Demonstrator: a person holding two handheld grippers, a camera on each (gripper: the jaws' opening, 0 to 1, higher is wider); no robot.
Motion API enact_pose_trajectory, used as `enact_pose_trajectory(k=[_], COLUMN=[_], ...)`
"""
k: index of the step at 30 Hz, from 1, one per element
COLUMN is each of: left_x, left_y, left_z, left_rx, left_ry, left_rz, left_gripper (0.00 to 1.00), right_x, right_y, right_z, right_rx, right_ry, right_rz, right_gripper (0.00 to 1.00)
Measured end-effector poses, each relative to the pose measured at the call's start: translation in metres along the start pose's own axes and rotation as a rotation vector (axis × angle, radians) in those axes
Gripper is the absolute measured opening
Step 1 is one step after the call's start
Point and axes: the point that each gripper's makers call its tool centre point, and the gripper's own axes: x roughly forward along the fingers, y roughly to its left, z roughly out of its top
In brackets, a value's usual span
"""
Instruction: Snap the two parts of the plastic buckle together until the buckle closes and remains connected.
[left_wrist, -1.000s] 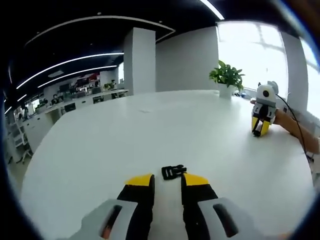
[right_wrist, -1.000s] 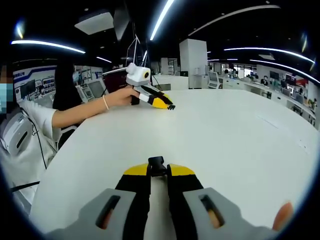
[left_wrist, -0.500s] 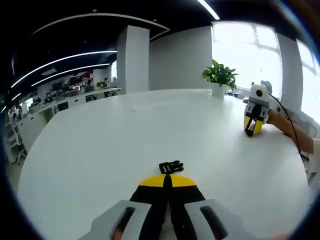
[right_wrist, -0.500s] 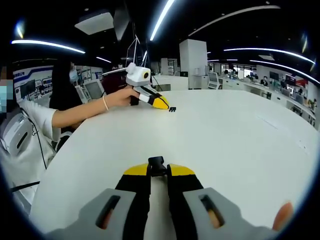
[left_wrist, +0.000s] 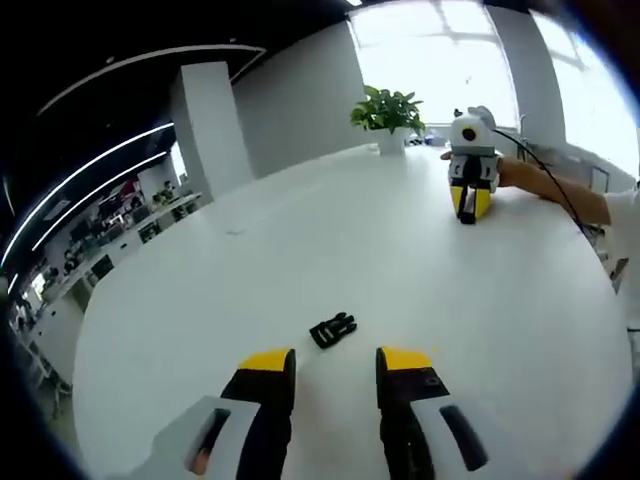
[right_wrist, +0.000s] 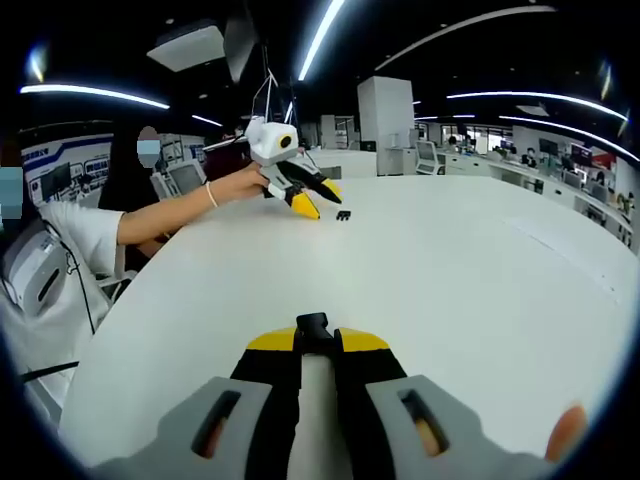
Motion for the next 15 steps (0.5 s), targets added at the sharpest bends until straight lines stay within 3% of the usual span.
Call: enact_pose_trajectory(k=[2, 8, 15], left_x=[0.002, 0.009, 0.008], left_y=[0.002, 0.006, 0.0], left_z=[0.001, 0.012, 0.017], left_rx=[-0.006, 0.008, 0.154], left_ry=[-0.005, 0.082, 0.338], left_rz=[-0.006, -0.079, -0.123], left_gripper=[0.38, 0.38, 0.37], right_x=[-0.001, 0.0, -0.004], right_y=[0.0, 0.002, 0.002], right_z=[0.0, 0.001, 0.007], right_rx=[0.002, -0.003, 0.009], right_ry=[-0.002, 0.0, -0.049], right_rz=[0.0, 0.007, 0.001], right_gripper=[0.12, 0.12, 0.12])
